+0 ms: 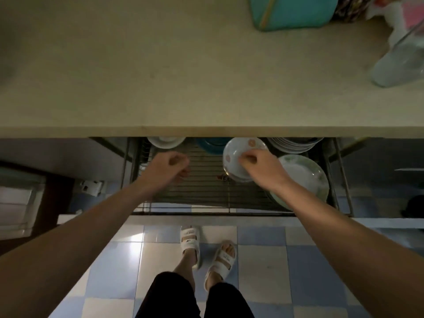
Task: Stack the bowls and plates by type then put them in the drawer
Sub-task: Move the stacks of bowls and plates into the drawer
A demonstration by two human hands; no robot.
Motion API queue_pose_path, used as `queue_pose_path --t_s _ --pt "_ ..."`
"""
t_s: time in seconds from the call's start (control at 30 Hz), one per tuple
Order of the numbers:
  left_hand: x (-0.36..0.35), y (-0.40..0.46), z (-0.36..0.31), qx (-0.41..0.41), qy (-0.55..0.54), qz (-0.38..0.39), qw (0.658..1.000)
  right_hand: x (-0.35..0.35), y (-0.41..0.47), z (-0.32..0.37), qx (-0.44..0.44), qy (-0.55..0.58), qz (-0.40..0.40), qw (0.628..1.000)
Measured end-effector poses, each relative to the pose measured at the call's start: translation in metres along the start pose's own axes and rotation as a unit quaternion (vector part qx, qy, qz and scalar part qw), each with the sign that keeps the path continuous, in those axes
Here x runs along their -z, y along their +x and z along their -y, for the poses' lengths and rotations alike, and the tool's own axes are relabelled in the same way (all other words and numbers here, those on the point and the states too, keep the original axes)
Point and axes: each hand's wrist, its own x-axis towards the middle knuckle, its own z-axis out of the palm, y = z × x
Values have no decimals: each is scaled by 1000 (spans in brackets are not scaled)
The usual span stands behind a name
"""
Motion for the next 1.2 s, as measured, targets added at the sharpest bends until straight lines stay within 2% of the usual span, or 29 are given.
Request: queue_pose_path --t_s 0.13,0.27,0.37,0.53,0.67,0.8,0.93,1.07,1.2 --pt "52 -50 -13 -66 37 -73 994 -9 -15 68 58 -15 -29 998" --pt "109 -92 -26 -81 -25 -175 981 -21 -21 145 114 50 12 992" --pt "157 -115 -26 -91 -56 -245 964 -31 -18 205 149 47 38 987" --pt "238 -129 -13 -80 -120 -359 922 -61 -7 298 178 70 36 981" --pt "311 -120 7 -52 -176 -408 894 -101 8 366 169 106 48 979" --pt "393 -93 35 -4 -218 -415 883 -150 45 427 148 111 46 982" --pt "462 -58 48 76 -264 -369 888 -203 87 482 100 149 50 982" --pt "503 -26 54 120 -294 -308 897 -244 121 516 60 161 47 984" --pt "519 -1 58 128 -261 -276 916 -272 144 530 32 149 41 987"
